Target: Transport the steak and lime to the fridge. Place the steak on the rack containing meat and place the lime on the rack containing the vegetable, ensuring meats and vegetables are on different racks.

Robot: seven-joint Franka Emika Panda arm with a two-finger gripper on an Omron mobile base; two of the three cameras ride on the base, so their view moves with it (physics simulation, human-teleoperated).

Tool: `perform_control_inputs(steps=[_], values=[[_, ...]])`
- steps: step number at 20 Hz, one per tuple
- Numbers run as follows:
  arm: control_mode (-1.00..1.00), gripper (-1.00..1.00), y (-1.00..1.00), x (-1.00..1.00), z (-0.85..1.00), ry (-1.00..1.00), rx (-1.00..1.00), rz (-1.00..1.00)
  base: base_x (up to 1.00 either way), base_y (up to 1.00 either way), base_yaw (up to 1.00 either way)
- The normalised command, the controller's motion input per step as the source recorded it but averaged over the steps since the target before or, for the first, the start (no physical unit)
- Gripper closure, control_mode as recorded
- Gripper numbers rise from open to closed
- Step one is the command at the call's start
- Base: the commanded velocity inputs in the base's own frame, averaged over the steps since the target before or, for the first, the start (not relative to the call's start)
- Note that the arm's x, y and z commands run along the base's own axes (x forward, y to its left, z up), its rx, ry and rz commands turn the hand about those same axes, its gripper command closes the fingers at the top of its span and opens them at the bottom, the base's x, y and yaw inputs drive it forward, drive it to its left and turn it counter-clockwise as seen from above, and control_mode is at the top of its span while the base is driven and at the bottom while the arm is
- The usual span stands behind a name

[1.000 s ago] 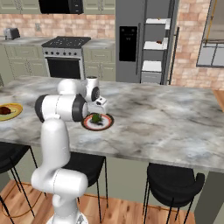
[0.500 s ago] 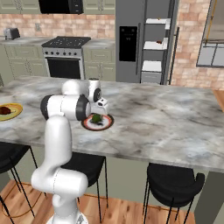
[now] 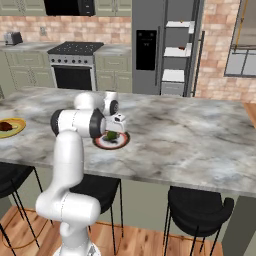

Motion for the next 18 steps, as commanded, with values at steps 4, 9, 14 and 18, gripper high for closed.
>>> perform_control_inputs(steps=[4, 9, 14, 18], values=[[-1.00, -1.00, 0.00, 0.00, -0.19, 0.13, 0.00, 0.00, 0.00, 0.00, 0.00], [-1.00, 1.00, 0.00, 0.00, -0.19, 0.14, 0.00, 0.00, 0.00, 0.00, 0.00], [-1.00, 1.00, 0.00, -0.33, -0.05, 0.09, 0.00, -0.01, 0.00, 0.00, 0.00], [-1.00, 1.00, 0.01, -0.37, 0.11, 0.00, 0.00, -0.02, 0.00, 0.00, 0.00]])
